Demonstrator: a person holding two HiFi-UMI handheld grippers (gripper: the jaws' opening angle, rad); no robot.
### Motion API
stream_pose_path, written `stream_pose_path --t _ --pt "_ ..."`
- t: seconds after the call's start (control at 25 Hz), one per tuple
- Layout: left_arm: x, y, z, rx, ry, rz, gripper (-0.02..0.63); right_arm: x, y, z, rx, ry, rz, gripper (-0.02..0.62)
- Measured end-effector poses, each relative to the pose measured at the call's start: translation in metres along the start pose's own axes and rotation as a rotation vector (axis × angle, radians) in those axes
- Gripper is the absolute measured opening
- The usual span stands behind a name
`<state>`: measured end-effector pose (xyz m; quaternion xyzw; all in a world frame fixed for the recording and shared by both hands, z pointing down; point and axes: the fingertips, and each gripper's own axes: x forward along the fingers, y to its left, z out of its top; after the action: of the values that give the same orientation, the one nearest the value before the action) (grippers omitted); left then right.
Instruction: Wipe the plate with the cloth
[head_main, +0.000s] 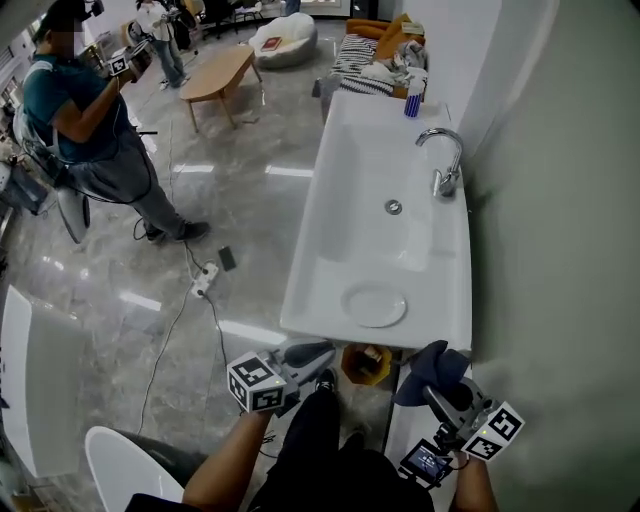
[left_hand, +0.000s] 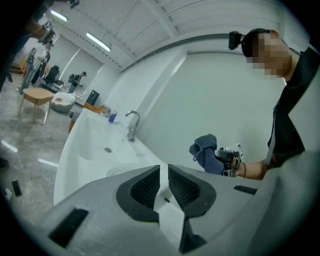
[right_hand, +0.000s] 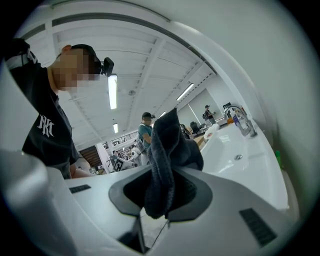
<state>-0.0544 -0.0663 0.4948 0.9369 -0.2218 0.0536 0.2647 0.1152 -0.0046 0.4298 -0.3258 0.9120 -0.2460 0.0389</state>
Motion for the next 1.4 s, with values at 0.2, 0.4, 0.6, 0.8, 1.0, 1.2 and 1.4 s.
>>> stream_pose_path --t 0.2,0.4,0.6,0.8,1.0,1.2,1.4 --pt "0.043 0.082 -0.001 -0.128 0.101 -0.031 0.109 0.048 -0.048 0.027 0.008 0.006 -0.053 0.075" --pt "0.073 0.133 -0.03 -0.254 0.277 -0.015 0.146 0.074 -0.077 0.034 0.038 0.023 -0.069 0.075" --pt "0.1 0.172 -0.046 -0.356 0.398 0.069 0.17 0.09 -0.117 0.034 0.064 0.049 -0.051 0.075" --pt "0.115 0.185 -0.067 -0.342 0.541 0.102 0.17 0.095 -0.146 0.038 0.079 0.069 -0.02 0.074" --pt "0.122 0.185 -0.078 -0.322 0.603 0.109 0.17 0.095 -0.162 0.045 0.077 0.072 -0.018 0.075" --pt "0.126 0.189 -0.078 -0.332 0.615 0.137 0.124 0.099 -0.17 0.044 0.078 0.079 -0.015 0.075" --pt "0.127 0.187 -0.082 -0.331 0.638 0.131 0.083 0.115 -0.17 0.029 0.085 0.112 -0.001 0.075"
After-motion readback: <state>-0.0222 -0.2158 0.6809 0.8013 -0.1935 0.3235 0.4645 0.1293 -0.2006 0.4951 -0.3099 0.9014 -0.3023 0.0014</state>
